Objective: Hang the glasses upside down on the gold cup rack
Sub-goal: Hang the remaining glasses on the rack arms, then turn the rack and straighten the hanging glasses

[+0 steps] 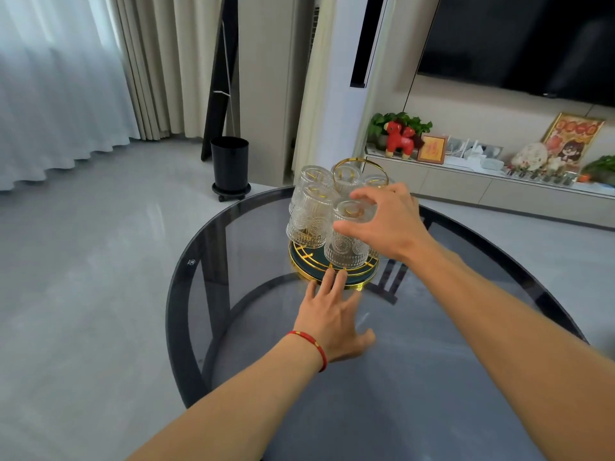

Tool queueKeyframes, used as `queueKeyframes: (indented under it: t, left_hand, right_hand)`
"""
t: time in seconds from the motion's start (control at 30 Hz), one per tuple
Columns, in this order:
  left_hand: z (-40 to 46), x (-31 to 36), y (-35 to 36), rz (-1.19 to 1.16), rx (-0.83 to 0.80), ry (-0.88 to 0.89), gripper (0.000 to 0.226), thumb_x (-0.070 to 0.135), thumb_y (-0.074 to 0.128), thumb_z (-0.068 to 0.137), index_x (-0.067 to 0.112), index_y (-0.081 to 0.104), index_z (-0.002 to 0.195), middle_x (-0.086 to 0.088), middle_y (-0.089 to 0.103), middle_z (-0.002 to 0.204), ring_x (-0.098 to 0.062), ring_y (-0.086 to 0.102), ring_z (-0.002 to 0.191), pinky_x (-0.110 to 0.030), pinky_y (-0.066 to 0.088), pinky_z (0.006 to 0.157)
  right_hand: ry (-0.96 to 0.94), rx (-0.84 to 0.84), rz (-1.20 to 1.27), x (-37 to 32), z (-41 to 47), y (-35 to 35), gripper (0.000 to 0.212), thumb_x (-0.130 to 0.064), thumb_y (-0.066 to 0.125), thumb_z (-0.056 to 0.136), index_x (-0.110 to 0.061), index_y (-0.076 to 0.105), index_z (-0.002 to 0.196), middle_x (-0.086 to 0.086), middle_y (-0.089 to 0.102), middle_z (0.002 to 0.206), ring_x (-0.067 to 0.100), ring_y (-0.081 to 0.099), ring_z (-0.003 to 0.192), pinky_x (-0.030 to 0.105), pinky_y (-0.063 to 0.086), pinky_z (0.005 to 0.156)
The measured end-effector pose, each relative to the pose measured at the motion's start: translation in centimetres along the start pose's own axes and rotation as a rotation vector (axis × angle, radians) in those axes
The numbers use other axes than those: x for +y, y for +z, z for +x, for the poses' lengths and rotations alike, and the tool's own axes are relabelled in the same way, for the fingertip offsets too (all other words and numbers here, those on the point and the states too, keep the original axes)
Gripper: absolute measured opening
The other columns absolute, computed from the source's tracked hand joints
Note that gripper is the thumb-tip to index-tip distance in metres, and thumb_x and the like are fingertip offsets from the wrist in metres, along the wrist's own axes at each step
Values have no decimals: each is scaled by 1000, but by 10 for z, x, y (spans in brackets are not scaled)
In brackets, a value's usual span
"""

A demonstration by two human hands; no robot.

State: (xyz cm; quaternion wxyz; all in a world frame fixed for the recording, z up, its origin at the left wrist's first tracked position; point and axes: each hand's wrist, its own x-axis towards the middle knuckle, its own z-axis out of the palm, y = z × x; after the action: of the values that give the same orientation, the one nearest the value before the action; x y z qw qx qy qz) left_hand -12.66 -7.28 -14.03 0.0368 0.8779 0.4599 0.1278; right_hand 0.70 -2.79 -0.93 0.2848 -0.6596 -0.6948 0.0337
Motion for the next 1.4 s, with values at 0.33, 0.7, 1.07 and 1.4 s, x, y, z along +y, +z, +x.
queueKeyframes:
  t: [0.33, 0.7, 1.07, 1.4]
  left_hand:
    - [5, -1, 9, 32, 50, -5, 69, 68, 44, 89, 26, 49, 143, -15, 27, 161, -36, 16, 150, -60, 13, 124]
    - [11, -5, 28, -4, 122, -4, 83, 68, 41, 84, 29, 33, 156, -5, 29, 164, -36, 16, 148, -58, 31, 115]
    - [12, -5, 33, 20, 128, -23, 71, 68, 36, 89, 29, 49, 147, -2, 28, 166, -35, 11, 154, -61, 16, 120]
    - [13, -4, 31, 17, 89, -42, 71, 70, 32, 89, 32, 47, 147, -1, 25, 166, -33, 7, 154, -64, 18, 119]
  right_hand:
    - [-160, 51, -186, 15, 5, 12, 72, -74, 52, 89, -24, 63, 139, -3, 63, 140, 21, 41, 134, 45, 28, 109]
    - [-8, 354, 217, 67, -31, -8, 43, -13, 62, 95, -14, 61, 138, 4, 62, 138, 24, 51, 132, 44, 39, 113]
    - [-193, 133, -97, 74, -26, 5, 63, -22, 63, 89, -28, 49, 150, 0, 46, 154, 22, 32, 147, 50, 31, 116]
    - [-173, 42, -186, 81, -31, -13, 68, -24, 61, 93, -38, 39, 155, -4, 34, 166, 21, 26, 154, 51, 24, 121]
